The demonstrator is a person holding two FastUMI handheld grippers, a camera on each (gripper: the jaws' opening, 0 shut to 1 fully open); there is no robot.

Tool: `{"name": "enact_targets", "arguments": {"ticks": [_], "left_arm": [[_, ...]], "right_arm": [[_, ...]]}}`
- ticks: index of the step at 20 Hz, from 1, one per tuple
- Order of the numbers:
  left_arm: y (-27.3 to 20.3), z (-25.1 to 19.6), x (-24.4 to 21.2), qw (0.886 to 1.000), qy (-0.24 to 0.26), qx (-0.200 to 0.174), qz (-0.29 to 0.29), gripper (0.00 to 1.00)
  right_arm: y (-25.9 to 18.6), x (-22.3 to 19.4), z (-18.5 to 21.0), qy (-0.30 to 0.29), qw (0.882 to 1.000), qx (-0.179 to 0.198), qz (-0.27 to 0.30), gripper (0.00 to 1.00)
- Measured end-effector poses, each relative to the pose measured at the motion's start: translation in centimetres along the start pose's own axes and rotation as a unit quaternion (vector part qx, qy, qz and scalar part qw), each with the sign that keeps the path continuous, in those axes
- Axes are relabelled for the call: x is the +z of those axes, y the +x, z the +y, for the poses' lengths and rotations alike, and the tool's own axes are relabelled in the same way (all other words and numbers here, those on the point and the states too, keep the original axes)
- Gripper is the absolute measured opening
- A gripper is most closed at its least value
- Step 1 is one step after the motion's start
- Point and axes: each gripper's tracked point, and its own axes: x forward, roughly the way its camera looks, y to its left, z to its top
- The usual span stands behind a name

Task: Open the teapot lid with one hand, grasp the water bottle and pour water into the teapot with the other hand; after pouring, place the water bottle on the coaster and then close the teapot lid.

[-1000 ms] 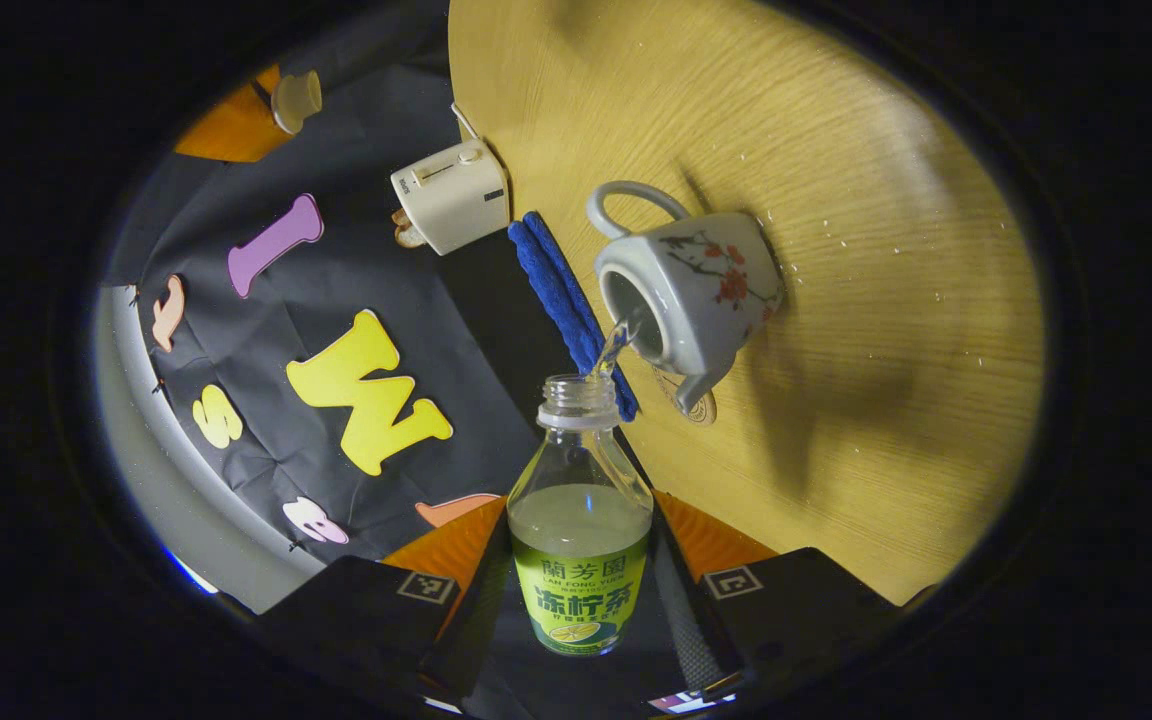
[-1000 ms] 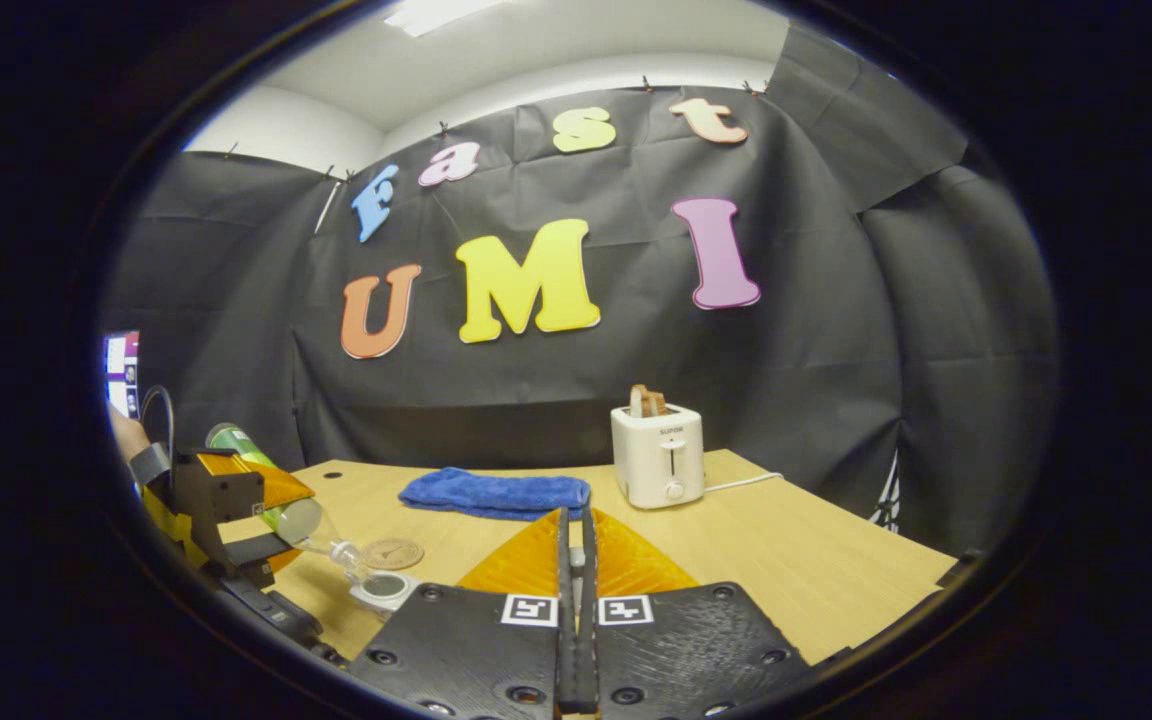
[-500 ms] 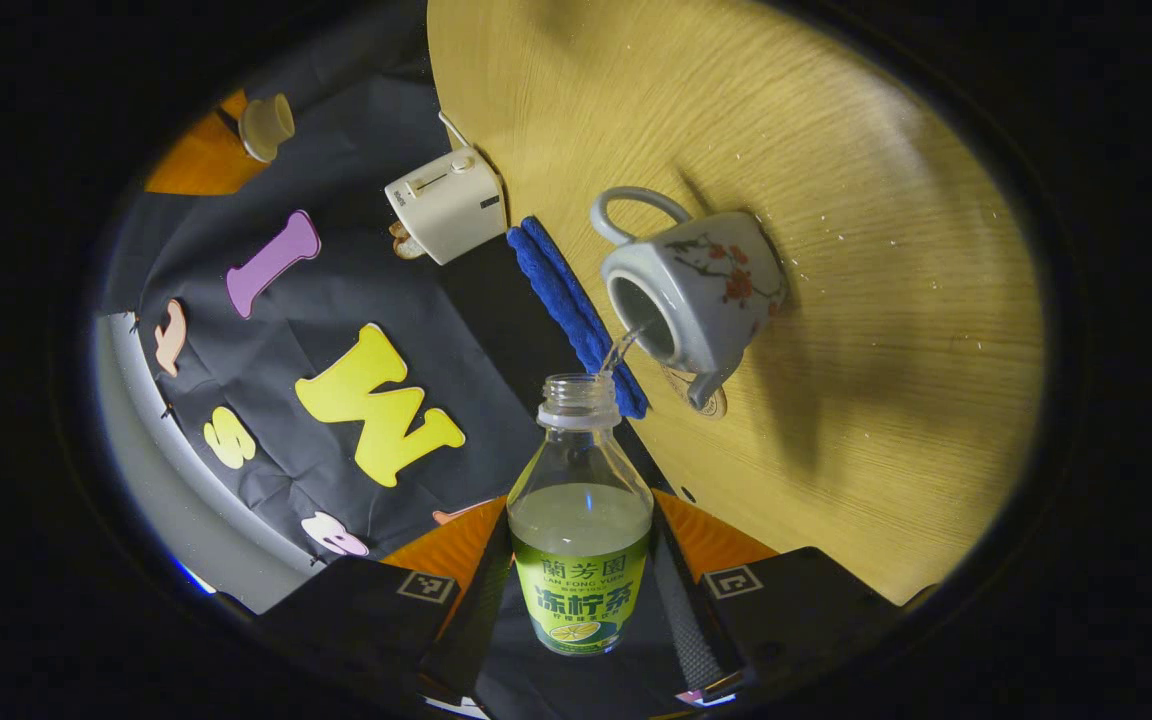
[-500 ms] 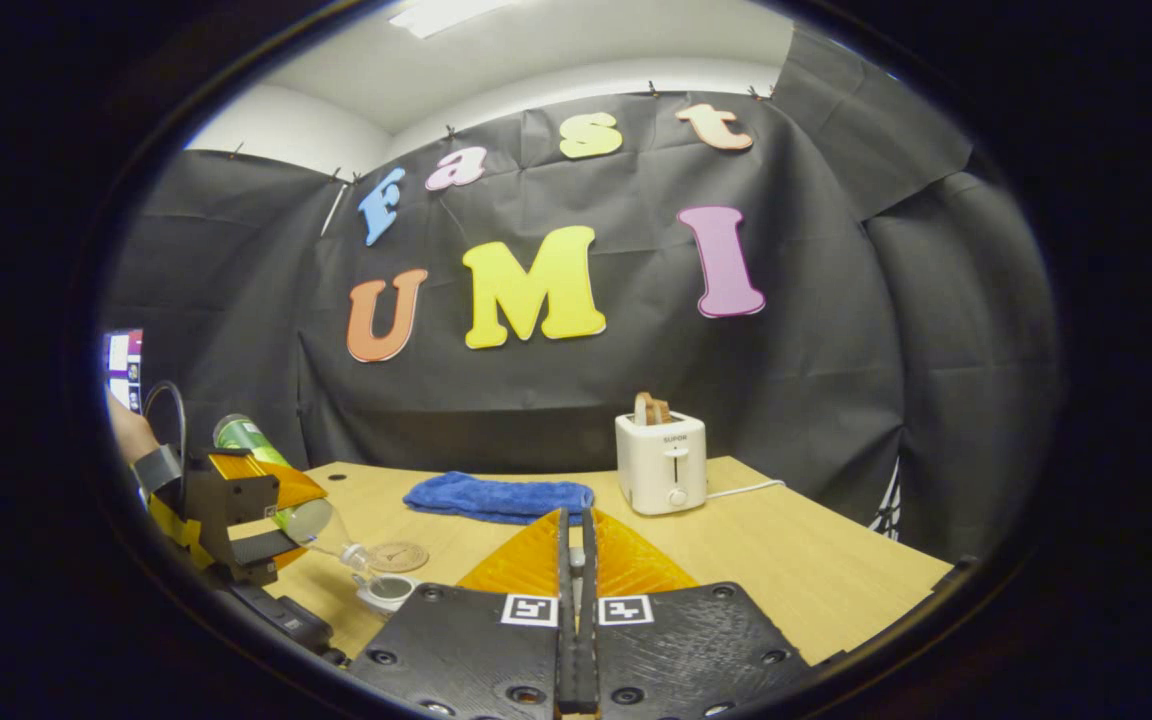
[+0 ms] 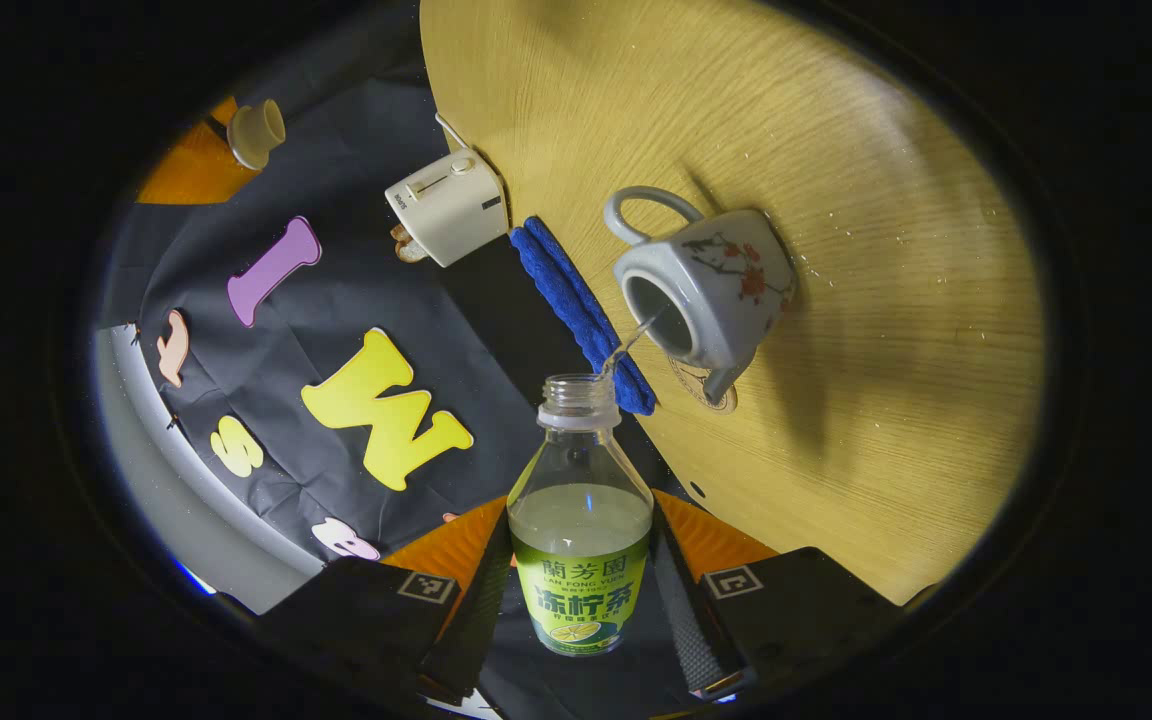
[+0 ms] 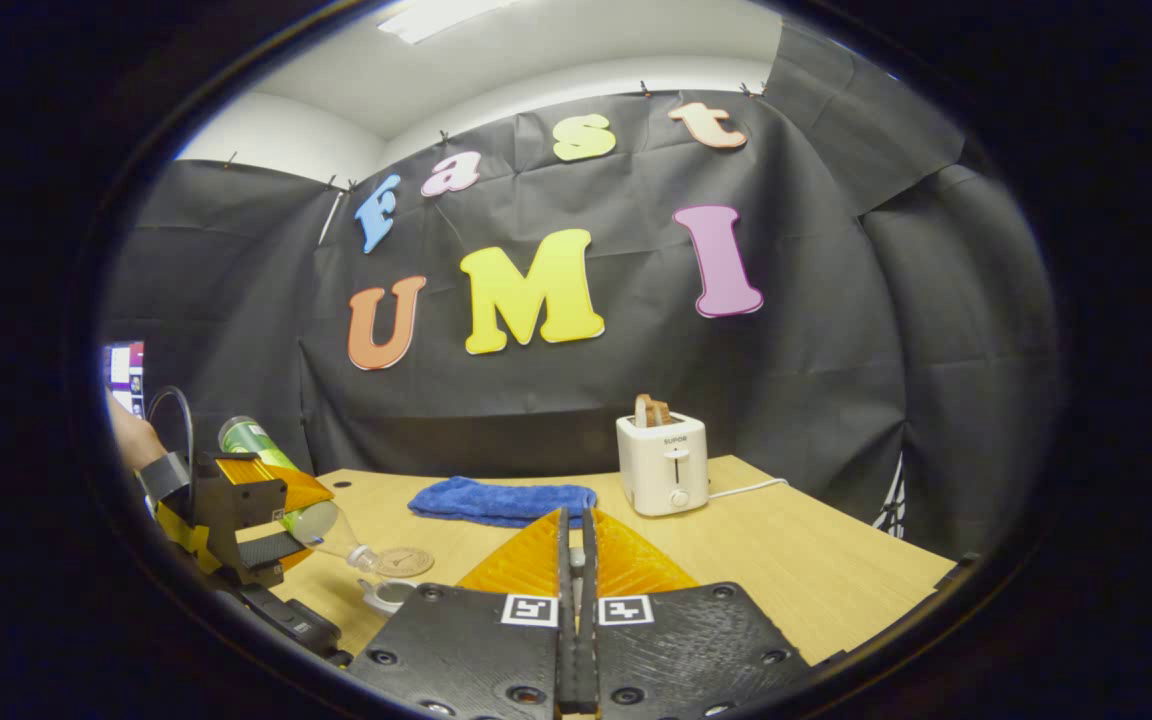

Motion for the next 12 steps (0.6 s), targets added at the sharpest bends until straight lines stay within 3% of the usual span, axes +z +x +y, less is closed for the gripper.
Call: {"name": "enact_targets", "arguments": {"ticks": [12], "left_arm": [[-0.01, 0.27, -0.33, 1.0, 0.008, 0.003, 0.005, 0.75]], "right_arm": [[0.19, -0.21, -0.34, 0.0, 1.0, -0.005, 0.004, 0.0]]}}
